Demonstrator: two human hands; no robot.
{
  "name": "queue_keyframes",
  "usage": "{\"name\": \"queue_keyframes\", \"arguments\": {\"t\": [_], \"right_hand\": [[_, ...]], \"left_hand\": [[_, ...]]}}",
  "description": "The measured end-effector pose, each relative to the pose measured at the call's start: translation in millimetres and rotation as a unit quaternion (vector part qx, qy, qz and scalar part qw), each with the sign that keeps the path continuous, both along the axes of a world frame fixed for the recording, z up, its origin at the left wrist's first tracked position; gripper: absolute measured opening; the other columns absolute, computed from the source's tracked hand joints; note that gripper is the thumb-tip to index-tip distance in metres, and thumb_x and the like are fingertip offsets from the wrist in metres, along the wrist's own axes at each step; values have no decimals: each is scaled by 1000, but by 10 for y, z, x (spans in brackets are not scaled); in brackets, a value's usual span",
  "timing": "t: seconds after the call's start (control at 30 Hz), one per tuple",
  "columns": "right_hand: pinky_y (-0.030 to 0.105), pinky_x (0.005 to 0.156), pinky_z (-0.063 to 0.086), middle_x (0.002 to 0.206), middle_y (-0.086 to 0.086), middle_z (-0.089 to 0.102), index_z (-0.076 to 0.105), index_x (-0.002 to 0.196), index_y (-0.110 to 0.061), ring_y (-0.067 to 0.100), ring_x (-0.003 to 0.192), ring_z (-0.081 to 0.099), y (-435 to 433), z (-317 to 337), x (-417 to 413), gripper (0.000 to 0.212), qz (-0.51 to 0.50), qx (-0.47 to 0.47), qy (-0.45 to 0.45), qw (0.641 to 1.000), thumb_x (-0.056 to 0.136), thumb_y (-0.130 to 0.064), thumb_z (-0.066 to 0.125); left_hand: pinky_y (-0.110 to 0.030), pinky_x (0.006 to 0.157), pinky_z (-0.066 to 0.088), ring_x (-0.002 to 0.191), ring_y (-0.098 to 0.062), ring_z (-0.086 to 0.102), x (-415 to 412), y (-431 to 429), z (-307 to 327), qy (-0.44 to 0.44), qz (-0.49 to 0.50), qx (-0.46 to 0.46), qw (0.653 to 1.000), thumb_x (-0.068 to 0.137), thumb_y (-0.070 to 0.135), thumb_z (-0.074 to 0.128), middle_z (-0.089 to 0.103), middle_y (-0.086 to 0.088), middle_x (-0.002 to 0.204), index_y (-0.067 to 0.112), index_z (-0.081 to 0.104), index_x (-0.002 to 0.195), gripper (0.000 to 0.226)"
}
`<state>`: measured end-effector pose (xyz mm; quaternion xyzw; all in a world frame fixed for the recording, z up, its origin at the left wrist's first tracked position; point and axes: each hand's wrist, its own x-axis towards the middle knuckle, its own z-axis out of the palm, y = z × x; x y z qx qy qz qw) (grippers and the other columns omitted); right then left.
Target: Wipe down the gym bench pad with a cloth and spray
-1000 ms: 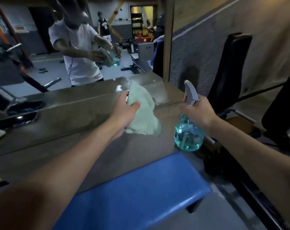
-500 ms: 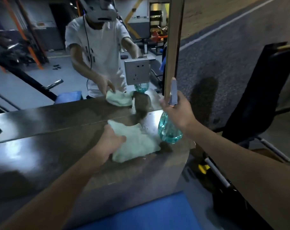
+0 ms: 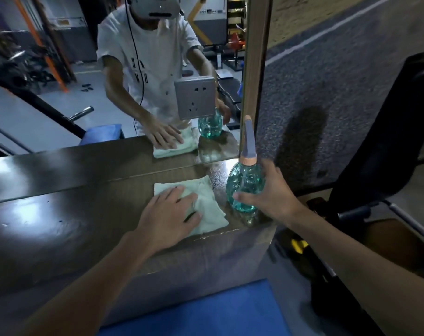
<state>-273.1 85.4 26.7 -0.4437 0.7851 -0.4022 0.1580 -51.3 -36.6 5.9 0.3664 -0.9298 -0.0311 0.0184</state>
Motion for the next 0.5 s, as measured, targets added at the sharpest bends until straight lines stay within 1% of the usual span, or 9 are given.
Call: {"name": "queue_keyframes", "arguments": {"t": [0.07,0.13,0.2,0.23,0.3,0.33,0.4,0.47,0.5], "right_hand": [[42,106,42,126,0,46,40,141,-22,21,123,47,10,-75,21,94,-2,-7,4,1000,63,-44,89],[40,105,44,122,-2,48,45,138,-21,18,118,49,-13,-99,45,87,-6,-33,2,999,64,-38,90],[38,106,42,124,-2,47,45,139,-21,16,119,47,-31,-90,69,87,-8,-40,2,999,66,-36,90],[36,107,41,125,-1,47,44,140,-20,15,120,47,-37,-91,78,88,-10,-39,3,999,67,-35,90],[33,107,41,127,-1,48,43,141,-20,14,120,47,-50,-103,70,89,-9,-32,-3,999,67,-34,90],[34,107,42,128,-1,50,42,141,-21,14,119,49,-53,-102,63,90,-6,-34,-11,999,66,-35,90],[37,104,47,127,-2,55,42,140,-21,15,116,55,-51,-95,42,91,-4,-26,-31,999,65,-35,91],[31,100,47,124,-5,57,41,139,-21,14,113,57,-17,-37,64,87,-6,-9,-49,999,69,-31,89],[29,99,45,124,-7,56,38,141,-20,12,113,56,8,0,77,88,-4,1,-49,999,70,-32,89]], "left_hand": [[-39,118,15,150,-20,17,-15,15,-54,13,14,10,1000,75,76,4,22,2,164,43,34,149,87],[-39,119,11,151,-19,12,-19,30,-93,8,23,11,1000,81,75,8,17,4,165,44,29,151,80],[-38,120,8,152,-17,7,-11,46,-109,7,26,12,1000,92,71,18,13,5,166,44,25,152,67],[-38,120,8,152,-17,6,1,41,-110,8,23,14,1000,94,69,20,12,5,166,44,25,152,64],[-38,120,9,152,-16,7,33,14,-105,10,10,15,1000,88,74,13,13,6,166,44,25,152,72],[-38,120,10,152,-16,7,49,-2,-97,7,2,18,1000,85,75,10,12,6,166,44,24,152,75],[-38,120,9,153,-15,5,65,-38,-65,-8,-11,29,1000,91,74,16,10,6,166,42,23,153,70],[-37,120,7,153,-15,3,79,-52,-36,-7,-13,46,999,97,68,24,10,5,166,41,23,154,64],[-38,120,8,152,-15,6,72,-38,-25,9,-17,43,999,98,65,27,13,5,166,40,26,154,62]]}}
